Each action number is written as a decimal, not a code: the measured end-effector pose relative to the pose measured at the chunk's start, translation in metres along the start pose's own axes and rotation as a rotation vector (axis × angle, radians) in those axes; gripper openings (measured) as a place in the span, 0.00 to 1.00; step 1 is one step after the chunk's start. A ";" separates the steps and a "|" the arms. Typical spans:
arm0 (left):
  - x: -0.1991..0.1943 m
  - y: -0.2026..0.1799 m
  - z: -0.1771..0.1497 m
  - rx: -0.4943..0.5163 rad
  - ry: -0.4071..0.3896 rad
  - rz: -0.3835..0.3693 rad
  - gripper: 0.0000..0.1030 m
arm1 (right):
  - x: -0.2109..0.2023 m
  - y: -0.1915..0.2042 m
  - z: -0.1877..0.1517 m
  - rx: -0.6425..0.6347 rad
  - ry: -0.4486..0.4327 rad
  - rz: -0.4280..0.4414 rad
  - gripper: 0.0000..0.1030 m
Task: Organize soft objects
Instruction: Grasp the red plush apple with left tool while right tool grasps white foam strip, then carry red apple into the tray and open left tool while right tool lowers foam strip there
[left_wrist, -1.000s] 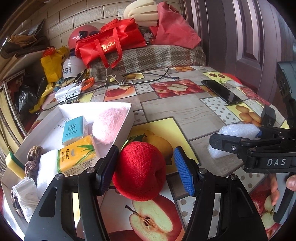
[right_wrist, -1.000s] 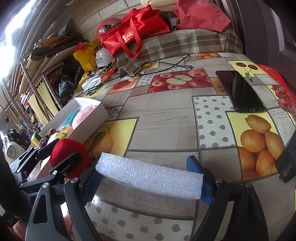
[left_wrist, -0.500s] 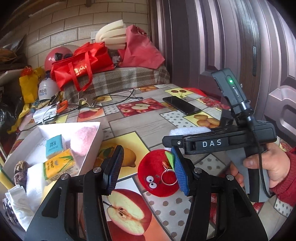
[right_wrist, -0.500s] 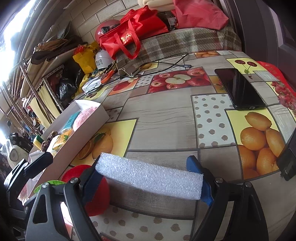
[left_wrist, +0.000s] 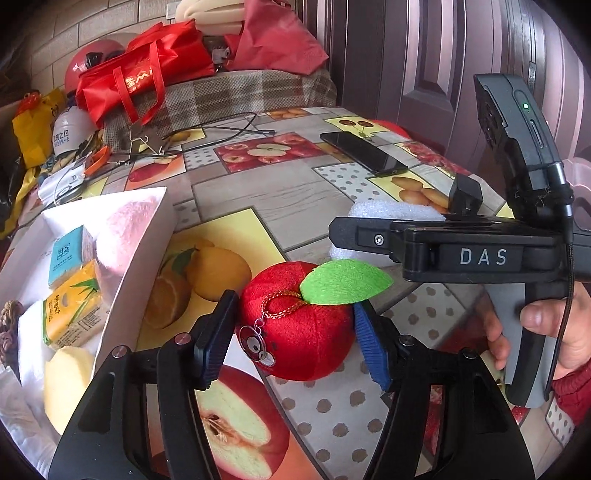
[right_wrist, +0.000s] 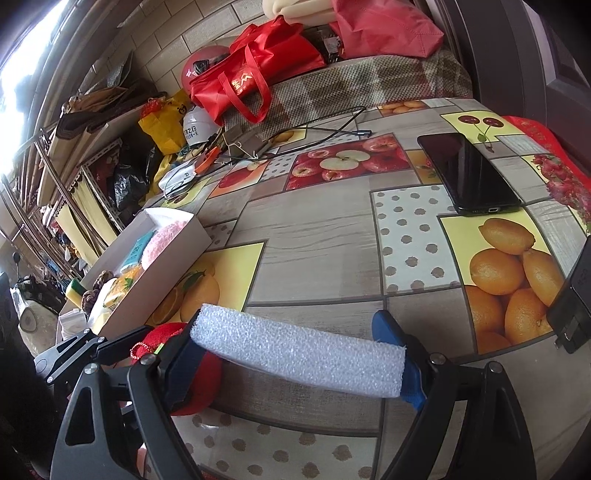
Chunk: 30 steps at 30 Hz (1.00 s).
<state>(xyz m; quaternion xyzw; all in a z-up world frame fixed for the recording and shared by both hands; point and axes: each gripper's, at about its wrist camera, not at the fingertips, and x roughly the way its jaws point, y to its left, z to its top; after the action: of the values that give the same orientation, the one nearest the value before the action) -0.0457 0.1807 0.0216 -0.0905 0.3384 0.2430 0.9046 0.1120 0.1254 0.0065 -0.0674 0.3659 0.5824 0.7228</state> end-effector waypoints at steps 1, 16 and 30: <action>-0.003 0.000 0.000 -0.001 -0.016 0.014 0.61 | 0.000 -0.001 0.000 0.000 0.000 0.000 0.85; 0.003 0.004 -0.001 -0.020 0.002 0.069 0.57 | -0.001 -0.002 0.000 0.011 -0.010 0.001 0.85; -0.063 0.009 -0.023 -0.114 -0.260 0.211 0.57 | -0.066 0.012 -0.032 -0.003 -0.248 -0.048 0.85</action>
<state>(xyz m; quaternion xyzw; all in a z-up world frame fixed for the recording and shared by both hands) -0.1042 0.1571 0.0451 -0.0734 0.2119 0.3651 0.9036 0.0830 0.0601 0.0275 -0.0045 0.2710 0.5691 0.7763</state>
